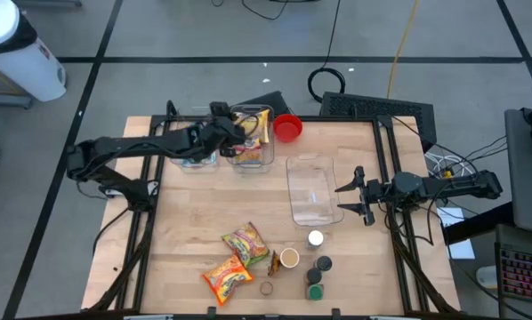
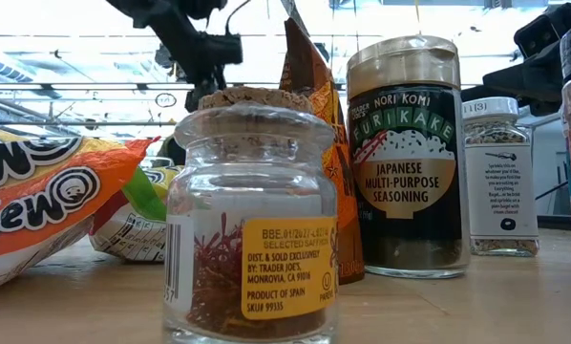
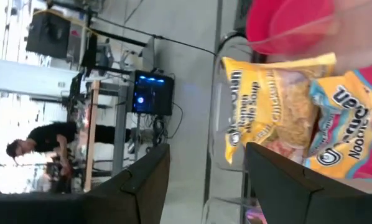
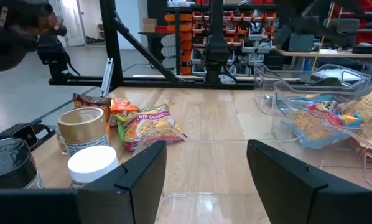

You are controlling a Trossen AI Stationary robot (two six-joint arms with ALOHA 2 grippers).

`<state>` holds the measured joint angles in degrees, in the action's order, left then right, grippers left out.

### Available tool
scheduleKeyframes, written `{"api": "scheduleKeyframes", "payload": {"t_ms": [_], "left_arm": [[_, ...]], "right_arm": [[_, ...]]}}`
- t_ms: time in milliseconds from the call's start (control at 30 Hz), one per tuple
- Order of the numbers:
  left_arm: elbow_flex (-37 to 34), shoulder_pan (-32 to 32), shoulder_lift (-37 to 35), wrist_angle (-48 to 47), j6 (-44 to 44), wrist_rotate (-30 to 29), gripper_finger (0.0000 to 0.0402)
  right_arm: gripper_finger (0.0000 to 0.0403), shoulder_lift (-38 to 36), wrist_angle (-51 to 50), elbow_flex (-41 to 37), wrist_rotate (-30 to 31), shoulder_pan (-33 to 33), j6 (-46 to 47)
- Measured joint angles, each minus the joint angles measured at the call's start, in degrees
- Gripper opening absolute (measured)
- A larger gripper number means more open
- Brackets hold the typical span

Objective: Pick & Place Food Item
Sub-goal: Put the green noodle pack into the top right transparent bin

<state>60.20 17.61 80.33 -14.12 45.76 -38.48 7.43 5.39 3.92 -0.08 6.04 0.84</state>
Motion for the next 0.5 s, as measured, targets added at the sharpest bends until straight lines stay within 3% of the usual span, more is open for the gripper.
{"api": "scheduleKeyframes", "payload": {"t_ms": [233,367,433,500], "left_arm": [[0.0,-3.7,-6.0,-4.3,-9.0,0.5,0.0214],[0.0,-9.0,-8.6,-6.2,-21.6,1.8,0.0214],[0.0,-11.6,-9.7,-6.5,-28.1,6.4,0.0214],[0.0,-14.1,-10.7,-7.2,-33.2,15.3,0.0214]], "right_arm": [[0.0218,0.0,0.0,0.0,0.0,0.0,0.0],[0.0218,0.0,0.0,0.0,0.0,0.0,0.0],[0.0217,0.0,0.0,0.0,0.0,0.0,0.0],[0.0215,0.0,0.0,0.0,0.0,0.0,0.0]]}}
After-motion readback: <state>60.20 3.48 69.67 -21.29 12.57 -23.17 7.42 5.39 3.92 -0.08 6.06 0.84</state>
